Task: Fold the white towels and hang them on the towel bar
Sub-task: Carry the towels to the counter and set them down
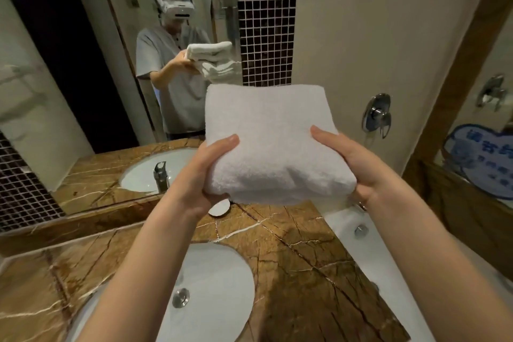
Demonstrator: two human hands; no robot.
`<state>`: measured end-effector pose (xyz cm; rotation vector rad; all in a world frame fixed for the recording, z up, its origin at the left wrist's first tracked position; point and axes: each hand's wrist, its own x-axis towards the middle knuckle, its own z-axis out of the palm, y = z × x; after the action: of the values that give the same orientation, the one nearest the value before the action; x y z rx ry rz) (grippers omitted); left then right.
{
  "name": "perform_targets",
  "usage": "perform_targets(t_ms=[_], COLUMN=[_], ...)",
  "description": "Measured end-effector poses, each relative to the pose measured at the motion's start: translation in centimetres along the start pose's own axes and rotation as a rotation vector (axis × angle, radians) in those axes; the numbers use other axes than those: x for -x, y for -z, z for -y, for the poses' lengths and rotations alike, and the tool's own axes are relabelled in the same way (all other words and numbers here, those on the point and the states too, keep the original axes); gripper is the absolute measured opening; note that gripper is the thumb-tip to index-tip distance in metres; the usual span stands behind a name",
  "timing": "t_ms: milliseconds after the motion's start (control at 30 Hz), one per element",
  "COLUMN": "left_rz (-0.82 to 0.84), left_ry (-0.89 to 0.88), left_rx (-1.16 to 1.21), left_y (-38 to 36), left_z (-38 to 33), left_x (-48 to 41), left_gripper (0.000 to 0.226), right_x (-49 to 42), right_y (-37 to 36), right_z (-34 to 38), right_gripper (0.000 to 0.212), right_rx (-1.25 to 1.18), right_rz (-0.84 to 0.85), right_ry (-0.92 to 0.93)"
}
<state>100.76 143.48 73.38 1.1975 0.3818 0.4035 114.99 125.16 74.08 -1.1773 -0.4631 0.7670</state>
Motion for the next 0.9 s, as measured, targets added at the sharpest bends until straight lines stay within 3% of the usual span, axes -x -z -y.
perform_targets(t_ms=[200,333,533,700,900], left_rz=[0.101,0.102,0.096,0.054,0.021], left_ry=[0.035,0.046,0.037,0.061,0.1], left_rx=[0.034,0.05,0.067,0.047,0.093], left_y=[1.5,1.9,2.5,3.0,4.4], left_z=[2.6,5.3,10.0,13.7,18.8], left_x=[-4.3,-6.4,-9.4,-11.4,-13.3], left_gripper=[0.043,0.06,0.062,0.097,0.094], right_x=[-2.6,-4.3,-6.9,-9.0,-11.2], right_y=[1.6,3.5,6.5,9.1,11.7], right_z=[-2.3,-4.4,-7.8,-10.8,-15.3], right_gripper=[0.069,0.071,0.066,0.065,0.061], right_rx=[-0.013,-0.018,-0.03,-0.043,-0.077], right_rz=[-0.061,-0.101,-0.129,-0.125,-0.124], right_ry=[-0.017,-0.042,-0.062,-0.091,-0.108])
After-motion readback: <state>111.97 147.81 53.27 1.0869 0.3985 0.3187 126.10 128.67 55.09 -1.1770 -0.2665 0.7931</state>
